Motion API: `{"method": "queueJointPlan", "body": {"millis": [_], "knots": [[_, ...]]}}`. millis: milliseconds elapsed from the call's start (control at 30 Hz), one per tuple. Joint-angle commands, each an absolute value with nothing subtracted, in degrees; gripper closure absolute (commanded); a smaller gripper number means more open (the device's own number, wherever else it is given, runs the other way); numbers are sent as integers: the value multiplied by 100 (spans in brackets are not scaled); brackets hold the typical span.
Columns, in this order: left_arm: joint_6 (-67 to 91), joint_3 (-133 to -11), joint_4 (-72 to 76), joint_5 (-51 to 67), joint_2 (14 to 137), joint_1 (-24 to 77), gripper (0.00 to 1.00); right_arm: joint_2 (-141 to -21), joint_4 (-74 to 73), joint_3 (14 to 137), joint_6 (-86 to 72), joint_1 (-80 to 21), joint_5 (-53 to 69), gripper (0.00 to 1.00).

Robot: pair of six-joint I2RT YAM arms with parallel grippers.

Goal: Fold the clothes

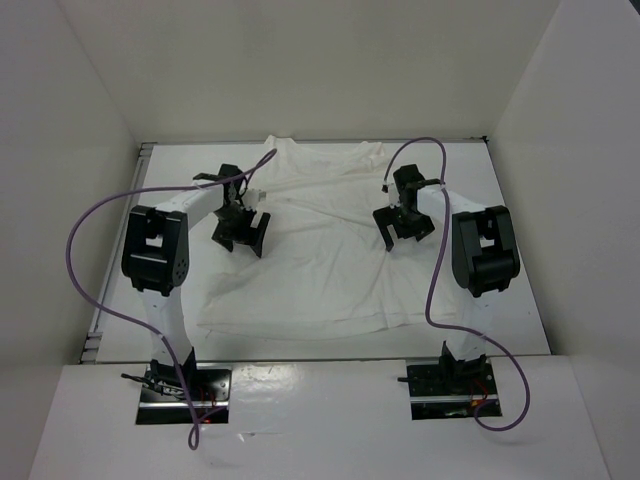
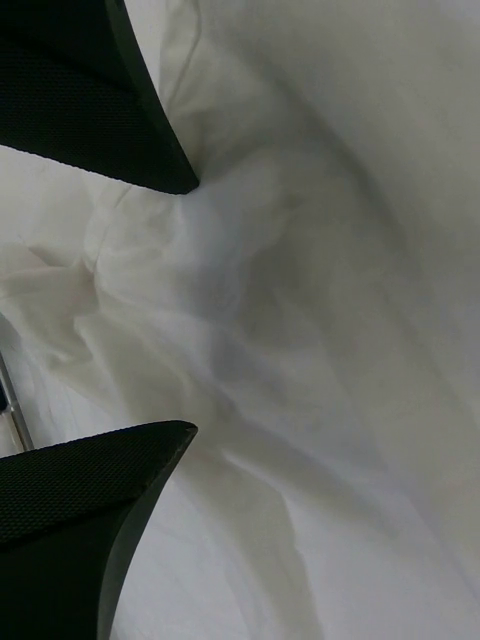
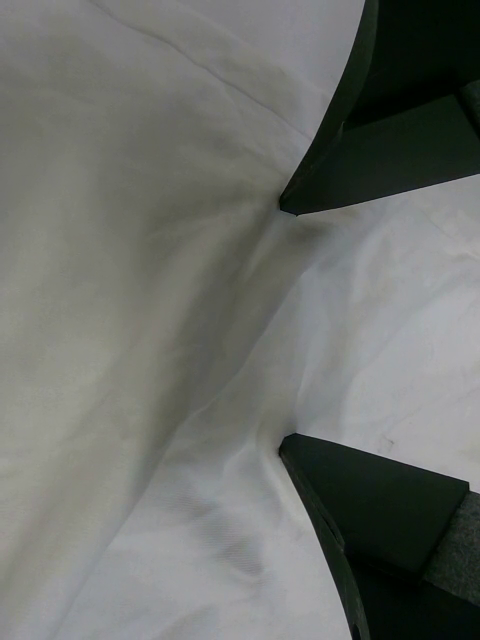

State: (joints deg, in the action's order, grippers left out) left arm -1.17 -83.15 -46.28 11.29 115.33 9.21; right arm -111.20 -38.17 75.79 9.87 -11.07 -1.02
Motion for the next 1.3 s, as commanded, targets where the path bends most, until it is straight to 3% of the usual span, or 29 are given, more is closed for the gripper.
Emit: {"method": "queueJointPlan", "body": {"millis": [0,367,733,1000,1267], "knots": [[-149,-8262,-4684,1160,11654,879,0,-10925,-3551,7620,932,-1038,-194,0],[-272,-8656,-4904,845,11777,686,0,-11346,-3973,8516,932,-984,-245,0],[-202,-10423,-5862,940,12471,519,0,-11313,-3982,8780,1055,-879,-360,0],[-150,-10362,-5862,940,11831,519,0,-10645,-3885,8335,1055,-879,-421,0],[105,-8922,-5326,668,11057,834,0,-9941,-3692,7244,896,-879,-352,0]]}}
